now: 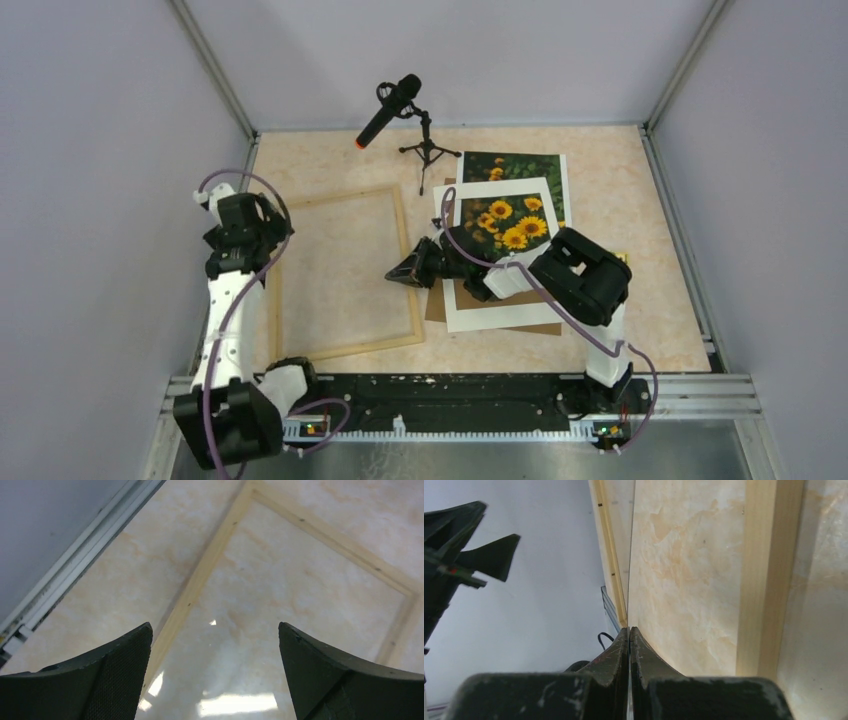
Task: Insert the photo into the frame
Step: Place the photo frame item in the photo frame.
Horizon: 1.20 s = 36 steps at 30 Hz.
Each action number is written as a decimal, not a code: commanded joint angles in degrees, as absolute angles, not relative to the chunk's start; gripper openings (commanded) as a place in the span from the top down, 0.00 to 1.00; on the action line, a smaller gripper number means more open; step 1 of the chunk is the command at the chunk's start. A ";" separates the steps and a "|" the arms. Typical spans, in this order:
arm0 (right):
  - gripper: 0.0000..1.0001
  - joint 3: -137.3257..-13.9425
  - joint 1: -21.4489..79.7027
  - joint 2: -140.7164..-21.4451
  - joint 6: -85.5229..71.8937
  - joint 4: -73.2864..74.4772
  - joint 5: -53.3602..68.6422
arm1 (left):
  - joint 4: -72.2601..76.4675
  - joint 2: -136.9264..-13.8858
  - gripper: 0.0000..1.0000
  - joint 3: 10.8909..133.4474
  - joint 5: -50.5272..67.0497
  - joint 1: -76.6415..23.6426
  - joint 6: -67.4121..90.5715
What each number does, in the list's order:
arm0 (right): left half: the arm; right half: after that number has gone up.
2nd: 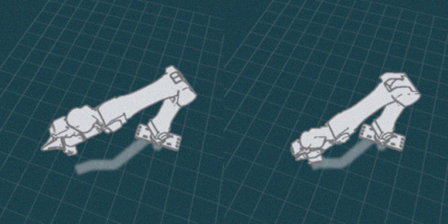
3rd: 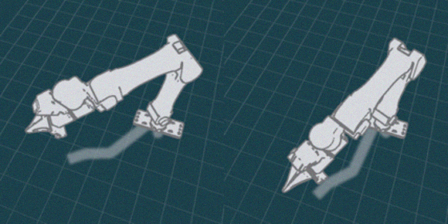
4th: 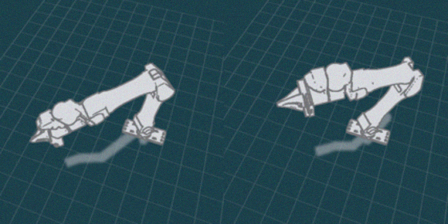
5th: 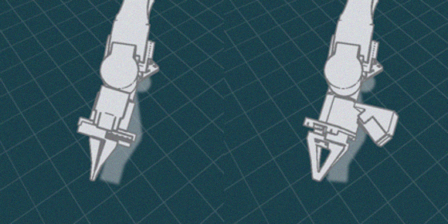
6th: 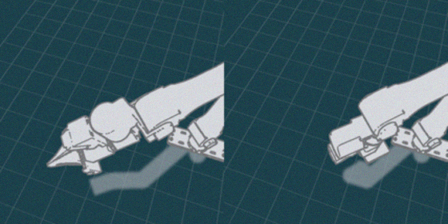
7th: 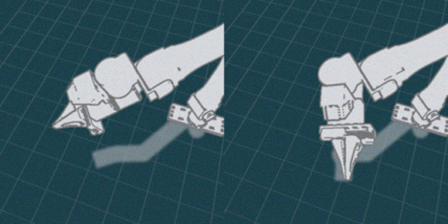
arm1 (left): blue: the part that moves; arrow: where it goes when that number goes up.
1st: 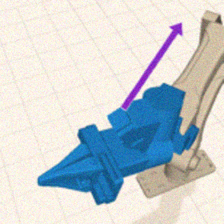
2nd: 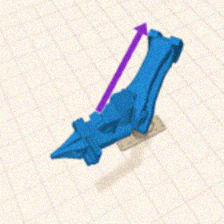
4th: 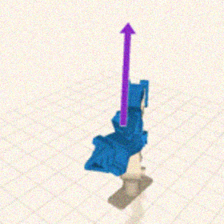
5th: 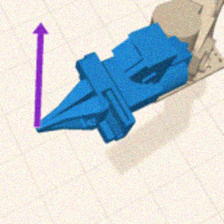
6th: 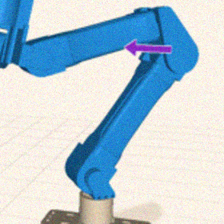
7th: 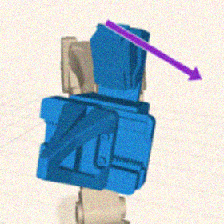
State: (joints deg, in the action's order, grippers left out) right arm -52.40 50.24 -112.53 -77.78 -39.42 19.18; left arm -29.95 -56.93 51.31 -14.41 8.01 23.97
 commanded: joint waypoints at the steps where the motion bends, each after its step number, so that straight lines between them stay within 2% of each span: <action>1: 1.00 -51.51 50.29 -114.41 -78.80 -46.69 22.88 | -25.97 -63.97 0.02 46.88 -13.87 16.35 29.36; 3: 1.00 -51.54 50.15 -114.98 -79.02 -48.08 23.26 | -25.72 -66.78 0.02 46.38 -8.00 21.22 32.07; 10: 1.00 -50.30 48.44 -116.71 -81.39 -53.44 25.81 | -19.38 -67.93 0.02 40.04 -4.84 28.39 33.62; 12: 1.00 -49.91 48.02 -116.95 -81.71 -54.41 26.22 | -17.40 -67.50 0.03 37.97 0.78 31.41 34.67; 24: 1.00 -49.87 47.73 -118.34 -83.67 -57.79 29.57 | -9.85 -70.78 0.02 31.95 26.56 35.68 34.95; 29: 1.00 -49.45 47.52 -117.21 -83.37 -57.38 30.54 | -8.73 -69.88 0.02 29.04 31.15 35.70 34.16; 36: 1.00 -47.24 44.63 -116.48 -83.98 -60.59 32.82 | -9.18 -68.20 0.02 28.63 30.43 35.68 32.66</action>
State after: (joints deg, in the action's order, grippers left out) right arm -48.07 46.92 -118.37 -83.61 -55.02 30.96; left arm -10.50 -69.65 29.19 26.41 35.59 33.10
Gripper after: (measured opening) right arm 0.005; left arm 0.983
